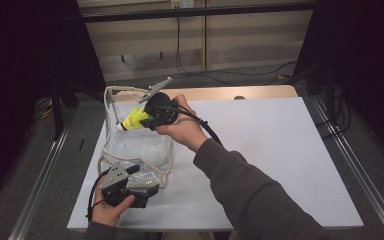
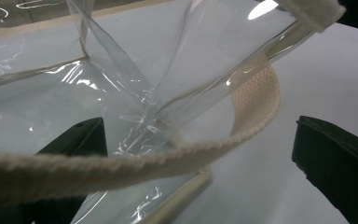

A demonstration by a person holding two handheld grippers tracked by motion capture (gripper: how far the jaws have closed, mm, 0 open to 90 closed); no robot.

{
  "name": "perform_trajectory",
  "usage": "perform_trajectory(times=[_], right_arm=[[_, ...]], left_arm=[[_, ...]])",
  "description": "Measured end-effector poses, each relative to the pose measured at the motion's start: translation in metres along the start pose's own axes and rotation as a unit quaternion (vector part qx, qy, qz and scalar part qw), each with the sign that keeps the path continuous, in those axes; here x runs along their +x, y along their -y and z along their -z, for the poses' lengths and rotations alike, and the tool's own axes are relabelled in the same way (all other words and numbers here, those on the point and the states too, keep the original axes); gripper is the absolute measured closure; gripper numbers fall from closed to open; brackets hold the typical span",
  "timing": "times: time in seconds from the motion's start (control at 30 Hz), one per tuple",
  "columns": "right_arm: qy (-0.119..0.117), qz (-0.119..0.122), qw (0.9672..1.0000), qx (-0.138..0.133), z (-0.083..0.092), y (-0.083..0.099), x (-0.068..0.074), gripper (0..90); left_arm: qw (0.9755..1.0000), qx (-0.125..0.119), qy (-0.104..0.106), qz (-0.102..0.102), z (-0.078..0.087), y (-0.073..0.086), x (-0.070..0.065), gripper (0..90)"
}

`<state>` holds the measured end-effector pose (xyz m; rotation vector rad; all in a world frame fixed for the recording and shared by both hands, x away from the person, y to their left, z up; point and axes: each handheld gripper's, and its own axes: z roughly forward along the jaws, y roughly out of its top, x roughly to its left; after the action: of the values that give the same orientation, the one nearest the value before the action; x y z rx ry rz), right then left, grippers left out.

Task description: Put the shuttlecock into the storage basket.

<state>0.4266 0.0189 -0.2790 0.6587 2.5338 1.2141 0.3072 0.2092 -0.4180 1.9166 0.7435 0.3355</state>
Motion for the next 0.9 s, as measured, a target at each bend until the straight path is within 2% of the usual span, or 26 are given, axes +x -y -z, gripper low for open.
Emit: perform_trajectory(times=[0.9], right_arm=[[-0.016, 0.004, 0.9996, 0.022, -0.024, 0.008, 0.013, 80.0]], left_arm=[[1.0, 0.0, -0.002, 0.0, 0.0, 0.001, 0.001, 3.2]])
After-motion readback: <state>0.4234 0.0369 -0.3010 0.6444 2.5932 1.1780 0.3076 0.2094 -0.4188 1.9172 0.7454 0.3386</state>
